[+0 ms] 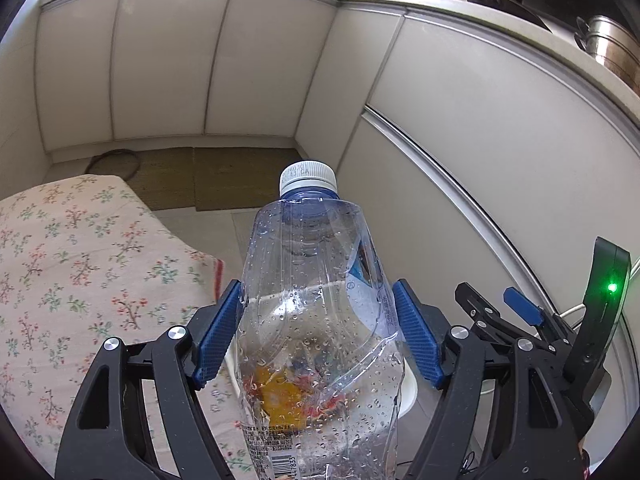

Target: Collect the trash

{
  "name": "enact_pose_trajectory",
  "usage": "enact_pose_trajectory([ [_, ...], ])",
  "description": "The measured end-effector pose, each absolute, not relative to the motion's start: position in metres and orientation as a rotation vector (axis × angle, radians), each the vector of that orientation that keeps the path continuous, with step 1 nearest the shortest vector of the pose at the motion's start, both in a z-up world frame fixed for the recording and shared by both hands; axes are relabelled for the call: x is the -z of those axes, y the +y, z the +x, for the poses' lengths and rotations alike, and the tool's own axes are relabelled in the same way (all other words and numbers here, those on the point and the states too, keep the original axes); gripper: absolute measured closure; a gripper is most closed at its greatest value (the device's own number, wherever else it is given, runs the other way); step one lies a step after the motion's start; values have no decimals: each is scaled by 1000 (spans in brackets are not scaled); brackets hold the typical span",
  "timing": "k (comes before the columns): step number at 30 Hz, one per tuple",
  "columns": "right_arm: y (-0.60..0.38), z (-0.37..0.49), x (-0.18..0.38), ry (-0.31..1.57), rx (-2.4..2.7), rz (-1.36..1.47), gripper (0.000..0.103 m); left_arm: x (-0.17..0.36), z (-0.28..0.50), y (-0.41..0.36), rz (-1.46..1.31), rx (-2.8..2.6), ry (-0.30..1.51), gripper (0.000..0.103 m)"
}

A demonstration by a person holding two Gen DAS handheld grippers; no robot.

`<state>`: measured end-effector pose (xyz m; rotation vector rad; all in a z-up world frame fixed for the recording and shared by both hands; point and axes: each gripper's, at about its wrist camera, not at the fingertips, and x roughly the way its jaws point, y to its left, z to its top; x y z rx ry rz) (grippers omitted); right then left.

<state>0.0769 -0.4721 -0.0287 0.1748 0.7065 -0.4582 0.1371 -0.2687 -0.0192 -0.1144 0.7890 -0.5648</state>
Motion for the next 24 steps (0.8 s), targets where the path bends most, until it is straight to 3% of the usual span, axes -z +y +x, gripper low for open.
enact_pose_trajectory([
  [5, -485, 69, 26, 682, 536, 160, 19, 29, 142, -296, -84, 603, 813, 30],
  [9, -494, 65, 25, 673, 578, 158, 16, 32, 146, -311, -61, 626, 836, 18],
  [13, -495, 63, 22, 662, 608, 150, 13, 31, 144, -314, -35, 620, 828, 17],
  [24, -458, 51, -1, 565, 610, 76, 7, 9, 114, -268, 81, 435, 675, 7],
])
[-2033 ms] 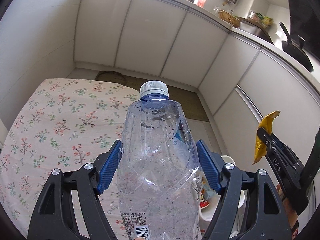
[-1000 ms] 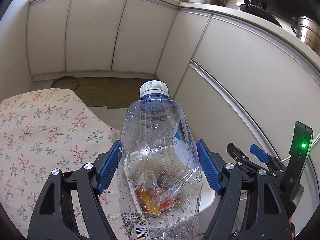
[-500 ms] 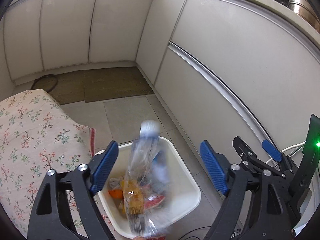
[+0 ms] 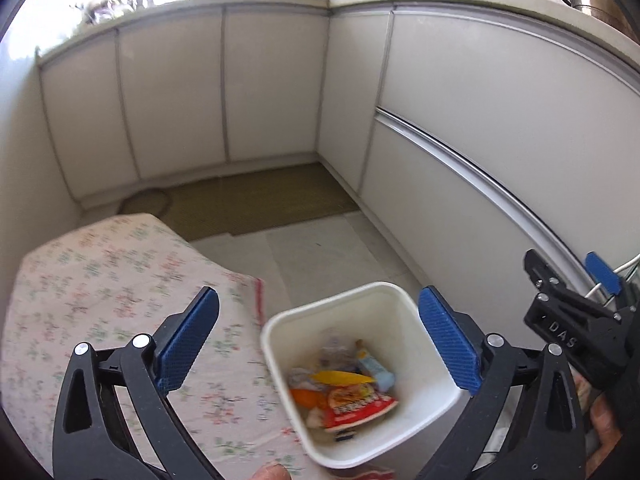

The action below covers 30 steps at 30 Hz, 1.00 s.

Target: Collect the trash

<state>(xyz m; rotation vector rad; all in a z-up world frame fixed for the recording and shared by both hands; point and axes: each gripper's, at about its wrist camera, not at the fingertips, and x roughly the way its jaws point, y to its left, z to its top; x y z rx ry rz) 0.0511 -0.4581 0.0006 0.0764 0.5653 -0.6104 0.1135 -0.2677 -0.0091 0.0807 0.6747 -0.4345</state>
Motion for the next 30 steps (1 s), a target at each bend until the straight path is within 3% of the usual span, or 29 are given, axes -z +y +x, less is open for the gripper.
enact_pose_trajectory([
  [15, -352, -18, 3, 588, 515, 152, 7, 15, 47, -166, 81, 308, 596, 7],
  [30, -299, -24, -1, 418, 518, -43, 7, 41, 47, -135, 64, 272, 636, 7],
])
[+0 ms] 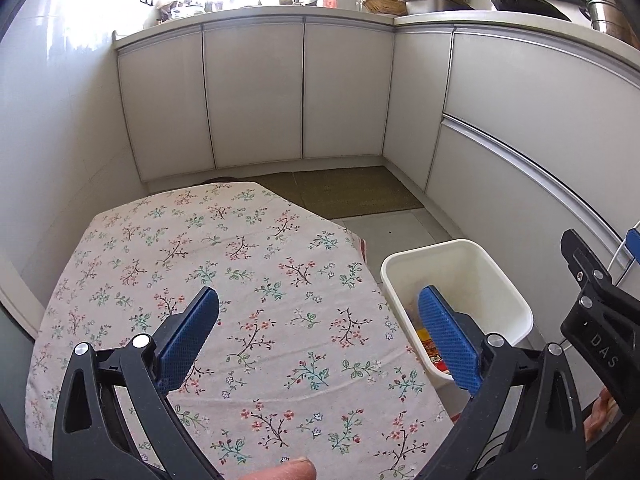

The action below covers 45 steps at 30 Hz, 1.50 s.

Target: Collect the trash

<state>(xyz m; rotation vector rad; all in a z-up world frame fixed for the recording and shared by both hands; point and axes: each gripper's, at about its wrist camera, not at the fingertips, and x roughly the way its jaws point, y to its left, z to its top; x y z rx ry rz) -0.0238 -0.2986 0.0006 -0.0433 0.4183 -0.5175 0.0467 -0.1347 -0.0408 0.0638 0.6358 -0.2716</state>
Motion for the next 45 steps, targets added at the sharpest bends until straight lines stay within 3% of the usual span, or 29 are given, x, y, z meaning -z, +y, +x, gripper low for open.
enact_pose_trajectory([
  [45, -292, -16, 14, 482, 451, -44, 7, 42, 50, -129, 27, 254, 663, 7],
])
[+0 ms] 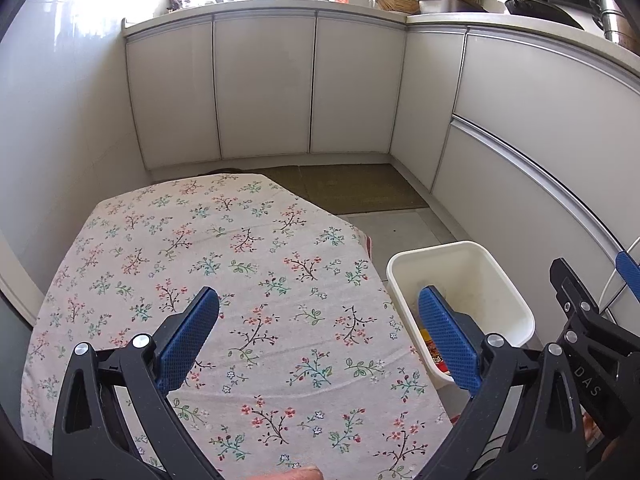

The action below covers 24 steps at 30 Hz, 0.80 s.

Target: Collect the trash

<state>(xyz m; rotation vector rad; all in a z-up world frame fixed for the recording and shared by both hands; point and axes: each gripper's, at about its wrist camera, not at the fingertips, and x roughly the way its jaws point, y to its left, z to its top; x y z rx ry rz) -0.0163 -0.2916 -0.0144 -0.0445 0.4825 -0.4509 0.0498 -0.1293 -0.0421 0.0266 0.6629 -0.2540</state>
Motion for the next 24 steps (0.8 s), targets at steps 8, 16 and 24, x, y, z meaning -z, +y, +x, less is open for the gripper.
enact_pose_trajectory([
  [8, -293, -15, 15, 492, 447, -44, 7, 43, 49, -129, 22, 279, 651, 12],
  [16, -293, -16, 17, 503, 442, -41, 7, 43, 47, -127, 13, 313, 634, 24],
  [24, -294, -17, 17, 497, 438, -34, 7, 43, 46, -130, 17, 310, 629, 23],
])
